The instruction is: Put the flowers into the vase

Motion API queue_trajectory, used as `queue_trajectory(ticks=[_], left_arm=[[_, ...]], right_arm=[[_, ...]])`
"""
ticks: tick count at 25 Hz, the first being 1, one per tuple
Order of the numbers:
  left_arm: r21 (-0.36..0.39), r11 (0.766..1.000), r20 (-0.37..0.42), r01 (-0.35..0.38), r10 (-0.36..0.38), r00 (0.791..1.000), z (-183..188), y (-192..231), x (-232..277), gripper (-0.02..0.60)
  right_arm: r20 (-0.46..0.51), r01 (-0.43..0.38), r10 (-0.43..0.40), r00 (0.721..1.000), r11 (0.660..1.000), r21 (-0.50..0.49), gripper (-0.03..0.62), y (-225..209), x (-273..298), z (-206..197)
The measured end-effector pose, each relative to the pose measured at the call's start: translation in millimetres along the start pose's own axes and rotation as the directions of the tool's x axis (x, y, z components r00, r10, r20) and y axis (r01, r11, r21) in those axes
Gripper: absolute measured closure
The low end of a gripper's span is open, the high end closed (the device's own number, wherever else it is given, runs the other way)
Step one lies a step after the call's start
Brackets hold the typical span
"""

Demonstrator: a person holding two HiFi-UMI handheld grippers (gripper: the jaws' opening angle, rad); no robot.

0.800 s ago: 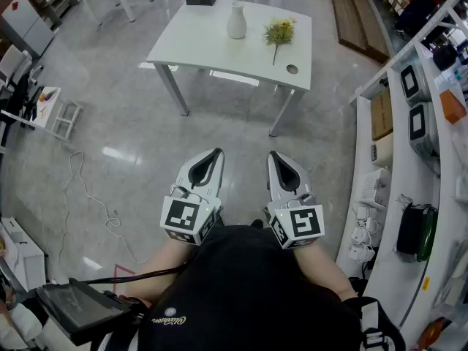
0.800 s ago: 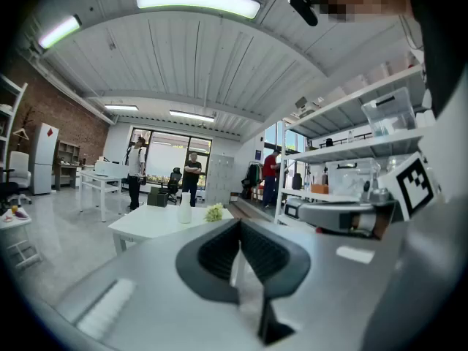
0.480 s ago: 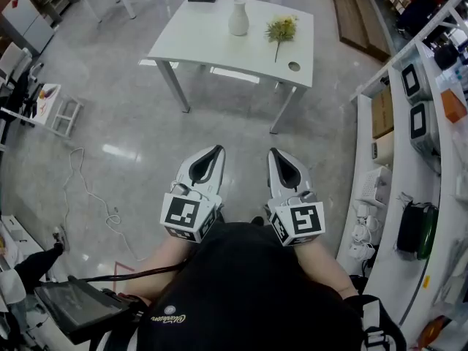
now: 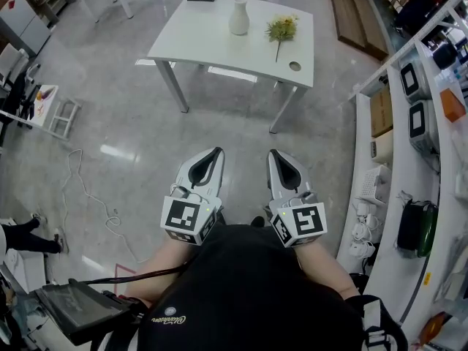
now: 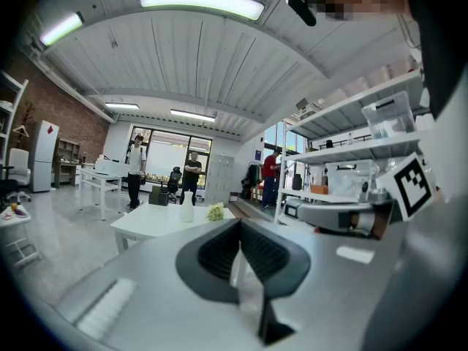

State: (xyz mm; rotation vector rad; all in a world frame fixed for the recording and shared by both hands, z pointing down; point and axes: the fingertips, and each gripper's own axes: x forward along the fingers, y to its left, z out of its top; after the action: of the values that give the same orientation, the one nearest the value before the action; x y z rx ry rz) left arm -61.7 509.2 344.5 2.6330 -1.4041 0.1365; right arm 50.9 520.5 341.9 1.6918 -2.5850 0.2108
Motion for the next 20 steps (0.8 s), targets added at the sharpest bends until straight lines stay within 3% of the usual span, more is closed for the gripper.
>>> queue_trajectory(ticks=[13,20], left_arm=[[-0.043,0.999,-0.029,0.013,-0.014,0.999,-17,73,-11,0.574],[-0.047,0.998,-0.05,0.04,-0.043,0.998,-18,85,20,0.574]], right_arm=[[-0.04,0.047,-0.048,0.998,0.999,-0.013,0.594,42,49,-15],[-0.036,0.077,-0.077,0.996,0.997,-0.006,0.594,24,76,-10]])
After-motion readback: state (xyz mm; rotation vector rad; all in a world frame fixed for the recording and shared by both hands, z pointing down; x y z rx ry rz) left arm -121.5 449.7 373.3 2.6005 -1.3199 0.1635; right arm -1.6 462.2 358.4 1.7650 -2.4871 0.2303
